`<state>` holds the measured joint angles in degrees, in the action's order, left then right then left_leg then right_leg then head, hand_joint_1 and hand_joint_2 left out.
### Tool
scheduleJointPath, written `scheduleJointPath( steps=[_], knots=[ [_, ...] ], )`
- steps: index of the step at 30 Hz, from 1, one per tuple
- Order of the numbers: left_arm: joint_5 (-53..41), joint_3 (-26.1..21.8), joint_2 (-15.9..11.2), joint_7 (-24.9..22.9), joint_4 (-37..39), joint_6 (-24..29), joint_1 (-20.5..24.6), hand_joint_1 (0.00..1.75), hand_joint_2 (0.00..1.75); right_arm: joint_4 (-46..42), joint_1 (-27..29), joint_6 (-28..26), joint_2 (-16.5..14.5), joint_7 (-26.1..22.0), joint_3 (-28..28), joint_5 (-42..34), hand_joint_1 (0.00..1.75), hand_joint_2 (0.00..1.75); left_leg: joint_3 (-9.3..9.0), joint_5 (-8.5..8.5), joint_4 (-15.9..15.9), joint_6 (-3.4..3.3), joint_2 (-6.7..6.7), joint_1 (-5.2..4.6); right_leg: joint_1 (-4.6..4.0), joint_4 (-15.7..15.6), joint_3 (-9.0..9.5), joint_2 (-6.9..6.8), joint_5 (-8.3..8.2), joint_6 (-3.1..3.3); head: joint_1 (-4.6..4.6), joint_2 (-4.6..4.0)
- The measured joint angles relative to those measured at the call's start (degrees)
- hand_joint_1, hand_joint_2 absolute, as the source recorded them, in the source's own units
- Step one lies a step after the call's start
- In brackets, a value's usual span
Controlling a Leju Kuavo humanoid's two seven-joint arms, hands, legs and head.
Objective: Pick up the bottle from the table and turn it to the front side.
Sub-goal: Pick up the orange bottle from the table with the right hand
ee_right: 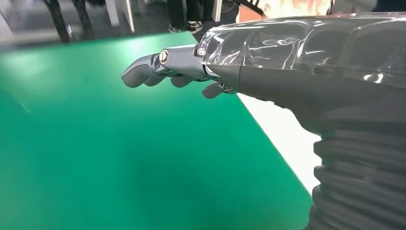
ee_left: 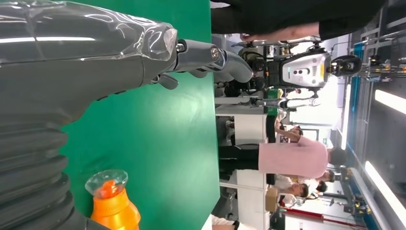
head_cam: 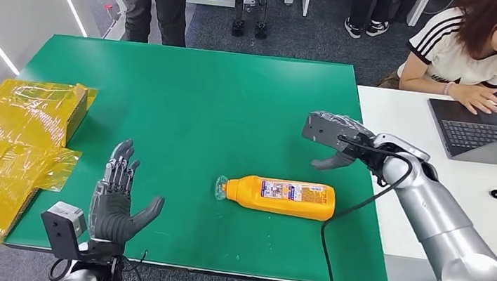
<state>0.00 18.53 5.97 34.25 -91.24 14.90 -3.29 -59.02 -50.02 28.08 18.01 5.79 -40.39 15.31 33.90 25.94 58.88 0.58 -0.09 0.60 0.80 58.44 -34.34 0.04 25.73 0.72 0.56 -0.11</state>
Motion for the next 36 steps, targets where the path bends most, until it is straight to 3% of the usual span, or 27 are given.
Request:
scheduleJointPath(
  steps=[5,11,22,36],
  knots=[
    [0.2,0.4,-0.2,-1.7,0.5,-1.0,1.6,0.00,1.75,1.2,-7.2,6.2,1.3,4.9,-7.9,-5.6,0.00,1.75,0.01,-0.02,0.0,0.00,0.01,0.01,0.00,0.0,-0.03,0.01,-0.01,0.01,0.01,0.00],
    [0.6,0.9,-0.2,-1.9,2.0,-2.0,3.0,0.00,1.75,2.3,-12.3,6.3,1.6,6.5,-14.8,-8.6,0.00,1.75,0.01,-0.03,0.0,0.00,0.00,0.00,-0.01,0.0,-0.01,0.00,-0.01,0.01,0.01,0.00],
    [2.0,1.4,-0.1,-1.9,4.0,-2.6,5.1,0.00,1.75,6.4,-12.4,3.8,0.0,4.5,-23.9,-9.3,0.00,1.75,0.03,-0.03,0.0,-0.01,-0.02,0.00,-0.01,0.0,-0.02,-0.02,-0.01,0.01,0.01,0.00],
    [2.5,1.5,-0.1,-1.9,5.1,-2.7,5.8,0.00,1.75,8.2,-11.8,4.1,-0.8,3.1,-27.2,-9.4,0.00,1.75,0.02,-0.03,0.0,-0.01,-0.01,0.01,-0.01,0.0,-0.01,-0.02,-0.01,0.01,0.01,0.00]
  ],
)
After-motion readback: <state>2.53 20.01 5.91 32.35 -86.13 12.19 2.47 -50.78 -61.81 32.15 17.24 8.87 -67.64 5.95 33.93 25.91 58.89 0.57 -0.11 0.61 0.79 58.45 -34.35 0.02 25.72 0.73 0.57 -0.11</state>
